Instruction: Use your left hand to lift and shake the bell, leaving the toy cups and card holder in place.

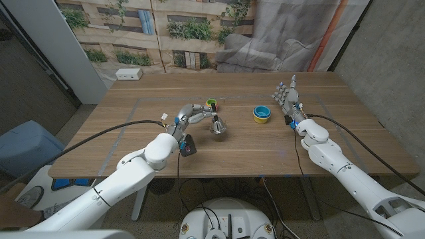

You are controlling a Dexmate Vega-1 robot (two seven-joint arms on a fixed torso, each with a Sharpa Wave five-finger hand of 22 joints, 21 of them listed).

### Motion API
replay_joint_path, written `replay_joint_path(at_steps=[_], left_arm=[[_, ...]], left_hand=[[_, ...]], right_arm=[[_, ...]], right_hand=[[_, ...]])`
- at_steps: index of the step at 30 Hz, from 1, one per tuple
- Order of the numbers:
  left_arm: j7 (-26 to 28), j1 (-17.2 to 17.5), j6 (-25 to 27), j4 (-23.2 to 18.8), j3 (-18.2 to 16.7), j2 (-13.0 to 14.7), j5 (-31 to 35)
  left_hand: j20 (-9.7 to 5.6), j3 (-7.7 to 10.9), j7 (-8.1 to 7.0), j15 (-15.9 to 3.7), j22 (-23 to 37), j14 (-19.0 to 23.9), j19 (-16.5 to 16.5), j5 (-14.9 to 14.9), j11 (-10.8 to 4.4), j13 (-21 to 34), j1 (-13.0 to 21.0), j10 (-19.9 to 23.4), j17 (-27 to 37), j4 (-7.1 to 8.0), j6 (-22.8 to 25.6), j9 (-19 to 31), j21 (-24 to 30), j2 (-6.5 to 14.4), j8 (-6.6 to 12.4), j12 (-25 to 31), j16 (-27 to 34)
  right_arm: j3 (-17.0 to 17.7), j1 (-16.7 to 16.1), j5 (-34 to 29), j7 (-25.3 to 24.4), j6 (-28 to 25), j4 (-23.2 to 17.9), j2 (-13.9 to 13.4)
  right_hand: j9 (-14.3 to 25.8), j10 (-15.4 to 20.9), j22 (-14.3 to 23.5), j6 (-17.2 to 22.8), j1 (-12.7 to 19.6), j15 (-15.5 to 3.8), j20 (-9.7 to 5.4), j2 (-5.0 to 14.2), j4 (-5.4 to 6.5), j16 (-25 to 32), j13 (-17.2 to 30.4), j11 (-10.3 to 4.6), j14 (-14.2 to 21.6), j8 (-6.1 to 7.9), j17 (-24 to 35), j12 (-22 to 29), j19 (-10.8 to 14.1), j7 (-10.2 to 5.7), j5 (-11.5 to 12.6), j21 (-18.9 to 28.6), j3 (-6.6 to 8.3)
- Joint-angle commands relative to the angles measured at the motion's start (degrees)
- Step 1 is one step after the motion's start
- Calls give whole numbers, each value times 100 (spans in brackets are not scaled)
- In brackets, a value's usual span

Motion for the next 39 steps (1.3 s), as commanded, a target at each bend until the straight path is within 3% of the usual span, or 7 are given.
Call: replay_joint_path(at_steps=[1,14,27,39], left_arm=[[141,-4,-1310,520,172,25,1474],[848,-76,-2709,1292,163,-190,3166],[1400,-198,-3261,1688,153,-304,4390],[1081,-12,-2901,1560,40,-481,3914]], left_hand=[[-13,-12,52,-711,25,-25,1,27,-70,12,2,88,0,-1,64,33,21,78,37,18,-3],[-31,0,38,-734,22,0,-20,27,-71,12,6,91,0,1,68,32,13,100,39,21,1],[-47,28,9,-759,16,109,-41,25,-69,7,-8,108,-2,5,89,26,5,122,47,33,12],[-58,43,-3,-777,12,174,-59,23,-73,5,-11,111,-4,-2,101,21,-2,111,49,37,9]], right_arm=[[-1,5,0,2,5,5,3],[3,0,3,5,4,1,-3],[-2,9,-2,3,5,9,5],[2,5,3,9,7,9,-1]], right_hand=[[18,-26,19,-57,17,-11,1,557,-6,19,11,-3,-18,32,26,28,33,2,39,30,-34],[18,-24,19,-58,17,-3,-9,558,-6,16,11,-3,-26,32,26,28,37,3,39,31,-33],[18,-26,19,-62,17,-16,2,558,-6,18,11,-8,-21,30,26,27,34,0,39,30,-34],[18,-21,19,-56,17,-11,-4,557,-6,19,11,1,-21,33,26,29,33,-1,39,30,-33]])
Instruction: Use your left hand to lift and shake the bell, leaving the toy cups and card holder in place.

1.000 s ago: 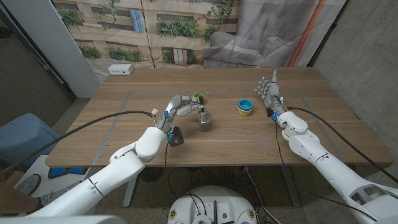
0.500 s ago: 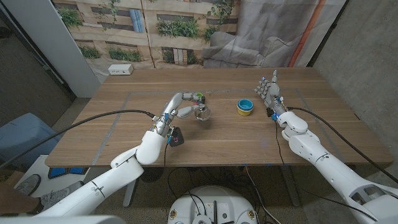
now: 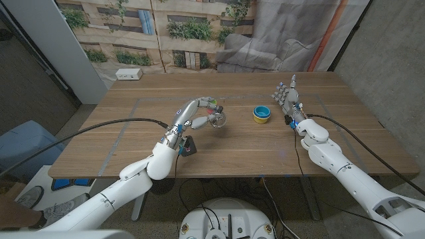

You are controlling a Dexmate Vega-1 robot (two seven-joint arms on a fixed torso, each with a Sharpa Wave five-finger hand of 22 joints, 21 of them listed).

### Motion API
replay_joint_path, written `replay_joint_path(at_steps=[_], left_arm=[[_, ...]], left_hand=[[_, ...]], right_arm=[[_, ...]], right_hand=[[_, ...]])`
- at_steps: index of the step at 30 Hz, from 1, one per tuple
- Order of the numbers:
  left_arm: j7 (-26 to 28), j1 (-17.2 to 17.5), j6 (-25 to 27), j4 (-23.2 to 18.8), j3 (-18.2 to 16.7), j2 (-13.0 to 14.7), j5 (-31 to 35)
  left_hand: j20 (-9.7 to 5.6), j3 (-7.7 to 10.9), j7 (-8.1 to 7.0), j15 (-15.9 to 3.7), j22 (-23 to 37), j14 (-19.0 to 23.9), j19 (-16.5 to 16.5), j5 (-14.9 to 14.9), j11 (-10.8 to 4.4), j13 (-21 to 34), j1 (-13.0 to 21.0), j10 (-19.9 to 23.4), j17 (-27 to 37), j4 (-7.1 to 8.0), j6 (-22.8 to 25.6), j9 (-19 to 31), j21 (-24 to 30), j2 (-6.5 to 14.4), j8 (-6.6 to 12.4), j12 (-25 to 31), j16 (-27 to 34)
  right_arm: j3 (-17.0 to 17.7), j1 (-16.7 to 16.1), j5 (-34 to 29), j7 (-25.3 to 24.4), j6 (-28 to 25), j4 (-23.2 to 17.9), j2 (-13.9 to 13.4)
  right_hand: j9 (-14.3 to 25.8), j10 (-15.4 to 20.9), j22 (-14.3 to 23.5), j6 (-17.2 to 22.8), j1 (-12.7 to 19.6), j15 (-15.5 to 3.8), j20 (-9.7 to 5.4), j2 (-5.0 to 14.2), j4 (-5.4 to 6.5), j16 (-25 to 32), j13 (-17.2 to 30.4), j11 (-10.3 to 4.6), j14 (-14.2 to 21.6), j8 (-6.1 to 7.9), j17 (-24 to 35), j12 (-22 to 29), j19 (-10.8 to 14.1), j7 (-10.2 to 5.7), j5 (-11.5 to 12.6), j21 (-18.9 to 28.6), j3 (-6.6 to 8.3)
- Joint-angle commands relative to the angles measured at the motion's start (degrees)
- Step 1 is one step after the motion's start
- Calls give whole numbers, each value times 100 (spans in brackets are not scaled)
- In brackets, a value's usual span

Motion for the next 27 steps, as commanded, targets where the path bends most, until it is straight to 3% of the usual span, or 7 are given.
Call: replay_joint_path(at_steps=[1,20,27], left_arm=[[-205,151,212,-63,-99,-170,-192],[-820,661,1417,-777,-350,-232,-1323],[-850,742,1634,-833,-355,-204,-1525]], left_hand=[[-27,47,30,-776,12,70,-28,20,-54,5,13,90,-5,3,62,17,-2,31,16,37,8],[6,68,40,-761,9,91,-66,21,-54,4,-19,91,-13,6,50,15,-14,9,9,33,-15],[16,69,33,-758,9,80,-76,20,-56,4,-26,82,-16,0,51,15,-16,-10,9,28,-24]], right_arm=[[0,3,2,5,2,5,-1],[-2,7,0,1,-1,6,2],[-3,4,-1,-3,-3,0,2]], right_hand=[[18,-20,19,-56,17,-8,-3,557,-6,19,11,1,-20,33,26,29,33,1,39,30,-33],[18,-23,19,-53,17,-7,-5,558,-6,19,11,-4,-19,34,26,28,36,3,39,31,-33],[18,-25,19,-56,17,-7,-8,558,-6,18,11,-8,-21,33,26,27,37,3,39,31,-33]])
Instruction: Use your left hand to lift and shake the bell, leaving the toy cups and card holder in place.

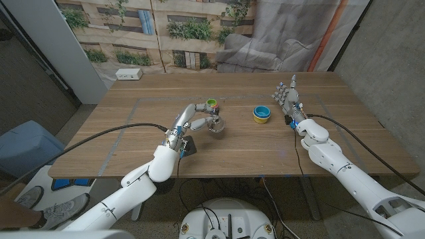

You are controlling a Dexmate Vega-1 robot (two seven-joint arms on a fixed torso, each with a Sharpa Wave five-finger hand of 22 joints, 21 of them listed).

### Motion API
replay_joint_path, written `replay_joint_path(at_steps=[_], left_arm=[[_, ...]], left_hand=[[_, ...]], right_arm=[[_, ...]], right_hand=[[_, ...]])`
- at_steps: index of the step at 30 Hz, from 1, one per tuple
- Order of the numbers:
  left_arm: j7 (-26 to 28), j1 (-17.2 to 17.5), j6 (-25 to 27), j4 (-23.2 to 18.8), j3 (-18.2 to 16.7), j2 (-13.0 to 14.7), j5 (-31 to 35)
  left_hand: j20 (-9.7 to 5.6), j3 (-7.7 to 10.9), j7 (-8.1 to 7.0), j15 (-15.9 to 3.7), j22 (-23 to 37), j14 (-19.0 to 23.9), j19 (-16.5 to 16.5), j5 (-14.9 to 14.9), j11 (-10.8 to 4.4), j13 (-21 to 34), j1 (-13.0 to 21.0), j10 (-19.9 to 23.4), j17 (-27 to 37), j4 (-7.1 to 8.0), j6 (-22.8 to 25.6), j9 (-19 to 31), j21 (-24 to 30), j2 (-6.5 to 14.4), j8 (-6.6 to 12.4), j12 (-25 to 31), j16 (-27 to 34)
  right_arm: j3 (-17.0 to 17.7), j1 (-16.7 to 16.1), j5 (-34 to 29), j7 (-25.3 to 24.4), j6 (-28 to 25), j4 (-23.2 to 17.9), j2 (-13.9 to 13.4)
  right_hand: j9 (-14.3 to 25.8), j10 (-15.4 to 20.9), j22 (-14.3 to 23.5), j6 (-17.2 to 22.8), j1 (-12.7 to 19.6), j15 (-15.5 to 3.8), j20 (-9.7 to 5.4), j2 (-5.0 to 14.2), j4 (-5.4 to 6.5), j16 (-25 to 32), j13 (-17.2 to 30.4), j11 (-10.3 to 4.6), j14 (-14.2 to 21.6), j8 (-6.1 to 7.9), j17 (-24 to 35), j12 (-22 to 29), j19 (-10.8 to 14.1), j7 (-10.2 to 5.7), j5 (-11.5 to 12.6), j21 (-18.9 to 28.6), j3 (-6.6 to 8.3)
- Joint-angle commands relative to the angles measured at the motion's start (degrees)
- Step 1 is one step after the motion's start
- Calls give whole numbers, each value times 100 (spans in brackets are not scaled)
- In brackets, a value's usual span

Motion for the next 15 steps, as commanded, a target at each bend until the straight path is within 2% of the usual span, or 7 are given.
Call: replay_joint_path(at_steps=[1,10,15], left_arm=[[-176,224,500,-226,-74,22,-486],[-135,242,649,-216,-28,31,-602],[-158,201,485,-67,44,61,-644]], left_hand=[[25,56,30,-735,9,39,-24,22,-57,36,-27,82,15,-12,51,15,-16,-9,12,28,-3],[36,56,36,-739,9,37,-23,23,-59,36,-28,76,19,-15,40,14,-14,-14,7,25,1],[41,55,14,-725,9,37,-28,22,-57,36,-38,32,19,-12,24,15,-14,-20,0,10,0]], right_arm=[[-3,2,-4,-5,-4,-4,4],[-1,0,-2,-5,-5,-7,2],[2,-4,1,-3,-6,-11,-3]], right_hand=[[18,-22,18,-56,17,-4,-5,558,-6,20,11,-7,-16,33,26,29,36,2,39,31,-33],[18,-24,18,-52,17,-4,-5,557,-6,18,11,-7,-21,34,26,28,33,5,39,30,-33],[18,-29,18,-54,17,-4,-6,558,-6,19,11,-6,-20,33,26,26,36,6,39,31,-33]])
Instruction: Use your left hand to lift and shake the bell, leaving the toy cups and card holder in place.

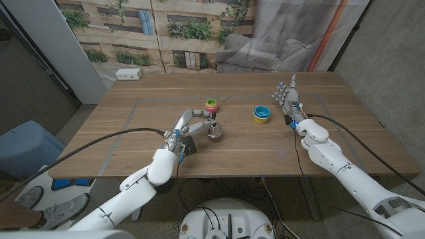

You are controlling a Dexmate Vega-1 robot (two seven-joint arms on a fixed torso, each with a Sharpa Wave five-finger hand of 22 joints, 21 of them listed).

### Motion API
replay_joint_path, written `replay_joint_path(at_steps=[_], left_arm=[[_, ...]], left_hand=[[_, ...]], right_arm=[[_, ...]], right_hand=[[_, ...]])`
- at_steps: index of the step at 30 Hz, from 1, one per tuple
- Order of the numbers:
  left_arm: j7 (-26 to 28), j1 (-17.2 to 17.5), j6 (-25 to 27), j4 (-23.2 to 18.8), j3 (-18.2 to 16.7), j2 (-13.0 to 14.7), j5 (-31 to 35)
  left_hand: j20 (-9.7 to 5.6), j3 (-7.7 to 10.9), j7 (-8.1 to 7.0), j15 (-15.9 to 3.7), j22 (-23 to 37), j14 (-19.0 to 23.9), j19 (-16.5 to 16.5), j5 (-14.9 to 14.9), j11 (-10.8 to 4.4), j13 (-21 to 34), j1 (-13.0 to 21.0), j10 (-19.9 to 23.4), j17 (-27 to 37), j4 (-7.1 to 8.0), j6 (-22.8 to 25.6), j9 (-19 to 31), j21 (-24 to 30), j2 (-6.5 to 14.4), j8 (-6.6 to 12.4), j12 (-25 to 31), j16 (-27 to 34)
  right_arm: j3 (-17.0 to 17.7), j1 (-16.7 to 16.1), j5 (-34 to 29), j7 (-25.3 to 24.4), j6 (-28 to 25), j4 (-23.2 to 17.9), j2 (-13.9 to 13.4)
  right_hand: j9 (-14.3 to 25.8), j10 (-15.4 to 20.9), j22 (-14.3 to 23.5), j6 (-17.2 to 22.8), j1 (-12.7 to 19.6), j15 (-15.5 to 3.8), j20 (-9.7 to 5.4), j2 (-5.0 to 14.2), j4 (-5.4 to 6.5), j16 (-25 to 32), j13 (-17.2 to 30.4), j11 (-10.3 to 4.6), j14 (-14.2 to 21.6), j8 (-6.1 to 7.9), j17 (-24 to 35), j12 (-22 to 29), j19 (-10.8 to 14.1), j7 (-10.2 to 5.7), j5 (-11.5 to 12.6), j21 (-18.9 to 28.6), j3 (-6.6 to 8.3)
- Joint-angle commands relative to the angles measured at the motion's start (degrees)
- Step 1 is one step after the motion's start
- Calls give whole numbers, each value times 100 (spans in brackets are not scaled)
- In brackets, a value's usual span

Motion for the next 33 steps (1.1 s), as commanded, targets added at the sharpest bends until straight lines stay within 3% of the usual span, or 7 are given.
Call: replay_joint_path(at_steps=[1,33], left_arm=[[-38,1,-34,157,106,36,-216],[-56,-41,10,348,315,56,-376]], left_hand=[[7,33,11,-724,10,36,-3,24,-58,31,-39,29,18,12,22,15,-16,-17,31,21,0],[42,11,-35,-707,7,-57,-113,21,-57,37,-52,-115,19,7,-85,19,-40,-53,-1,-6,-10]], right_arm=[[5,-7,3,2,-5,-9,-7],[-1,4,-2,6,2,10,4]], right_hand=[[18,-24,19,-56,17,-3,-5,558,-6,18,11,-4,-21,32,26,28,36,4,39,31,-33],[18,-24,19,-54,17,-5,0,557,-7,20,10,-11,-16,33,26,27,35,5,40,30,-33]])
